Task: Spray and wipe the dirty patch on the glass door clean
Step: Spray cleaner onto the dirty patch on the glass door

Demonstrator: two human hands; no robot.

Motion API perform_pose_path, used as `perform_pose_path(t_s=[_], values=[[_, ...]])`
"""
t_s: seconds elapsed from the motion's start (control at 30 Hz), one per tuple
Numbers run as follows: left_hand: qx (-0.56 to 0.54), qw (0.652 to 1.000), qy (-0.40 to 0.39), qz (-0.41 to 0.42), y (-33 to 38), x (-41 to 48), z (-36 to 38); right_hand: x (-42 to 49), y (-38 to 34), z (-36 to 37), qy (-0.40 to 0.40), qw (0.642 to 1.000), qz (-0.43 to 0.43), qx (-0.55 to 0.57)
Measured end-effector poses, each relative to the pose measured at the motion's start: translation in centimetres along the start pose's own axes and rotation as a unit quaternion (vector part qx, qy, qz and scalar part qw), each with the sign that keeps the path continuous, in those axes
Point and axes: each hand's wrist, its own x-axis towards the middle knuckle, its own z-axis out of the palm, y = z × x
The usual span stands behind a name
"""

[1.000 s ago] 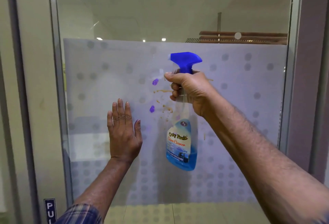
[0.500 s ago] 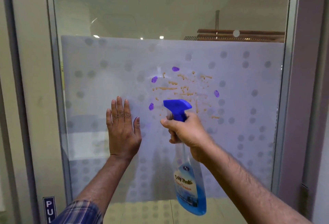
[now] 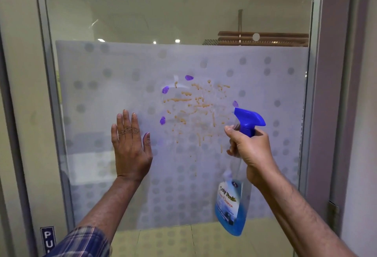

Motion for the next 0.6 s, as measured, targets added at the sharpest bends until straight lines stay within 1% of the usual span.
perform_pose_path(t_s=[0.2, 0.37, 0.47, 0.57, 0.6], values=[[0.006, 1.000, -0.017, -0.002, 0.2, 0.0, -0.4, 0.1, -1.3, -1.5, -0.006, 1.000, -0.011, 0.008], [-0.035, 0.998, -0.058, -0.009, 0.4, 0.1, -2.1, -1.4, -1.8, -2.9, -0.029, 0.999, -0.017, 0.023], [-0.065, 0.996, -0.056, -0.015, 1.4, -0.7, -4.1, -2.7, -1.8, -3.9, -0.061, 0.997, -0.019, 0.040], [-0.126, 0.991, -0.045, -0.003, 4.0, -3.1, -6.6, -4.0, -1.5, -5.0, -0.113, 0.991, -0.018, 0.064], [-0.154, 0.987, -0.053, 0.006, 5.1, -4.2, -7.4, -4.4, -1.5, -5.4, -0.133, 0.988, -0.017, 0.072]])
